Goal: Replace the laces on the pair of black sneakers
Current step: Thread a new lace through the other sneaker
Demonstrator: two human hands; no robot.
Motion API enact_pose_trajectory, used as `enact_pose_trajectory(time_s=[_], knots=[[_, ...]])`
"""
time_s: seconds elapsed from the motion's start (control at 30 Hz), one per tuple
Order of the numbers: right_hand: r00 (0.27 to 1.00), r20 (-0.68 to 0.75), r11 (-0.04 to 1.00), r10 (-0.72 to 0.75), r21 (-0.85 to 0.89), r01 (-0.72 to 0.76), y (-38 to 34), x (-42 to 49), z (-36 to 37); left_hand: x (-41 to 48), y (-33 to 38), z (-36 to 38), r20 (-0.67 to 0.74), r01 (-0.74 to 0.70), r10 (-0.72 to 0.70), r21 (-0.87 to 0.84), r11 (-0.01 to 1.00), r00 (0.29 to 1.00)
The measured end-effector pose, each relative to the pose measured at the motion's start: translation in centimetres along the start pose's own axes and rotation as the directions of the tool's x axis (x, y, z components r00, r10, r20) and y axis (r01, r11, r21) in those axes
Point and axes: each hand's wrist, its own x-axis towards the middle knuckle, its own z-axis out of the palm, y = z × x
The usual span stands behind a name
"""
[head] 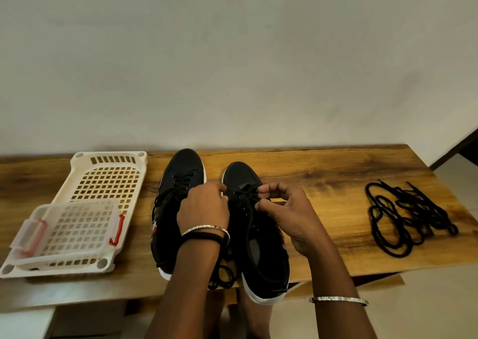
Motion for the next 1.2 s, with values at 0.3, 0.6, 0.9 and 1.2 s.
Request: enact_pose_trajectory(time_s=[0.3, 0.6, 0.9, 1.2], knots=[[0.998, -0.027, 0.978, -0.049, -0.205, 0.042, -1.1, -0.5, 0.1, 0.3, -0.2, 1.0, 0.056, -0.015, 0.024, -0.156, 0.988, 0.998], [0.971, 0.189, 0.988, -0.147, -0.024, 0.154, -4.6, -2.8, 1.5, -2.5, 2.6, -6.2, 0.202, 0.140, 0.174, -0.940, 0.312, 0.964], [0.953, 0.259, 0.863, -0.159, 0.505, 0.006, -6.3, -3.4, 0.4, -0.1, -0.6, -3.6, -0.057, -0.107, 0.093, -0.685, 0.721, 0.994], [0.975, -0.156, 0.365, -0.157, 0.908, 0.204, -4.5, -2.1, -6.8, 0.3, -1.9, -3.0, -0.214, 0.123, -0.314, -0.613, 0.780, 0.925]])
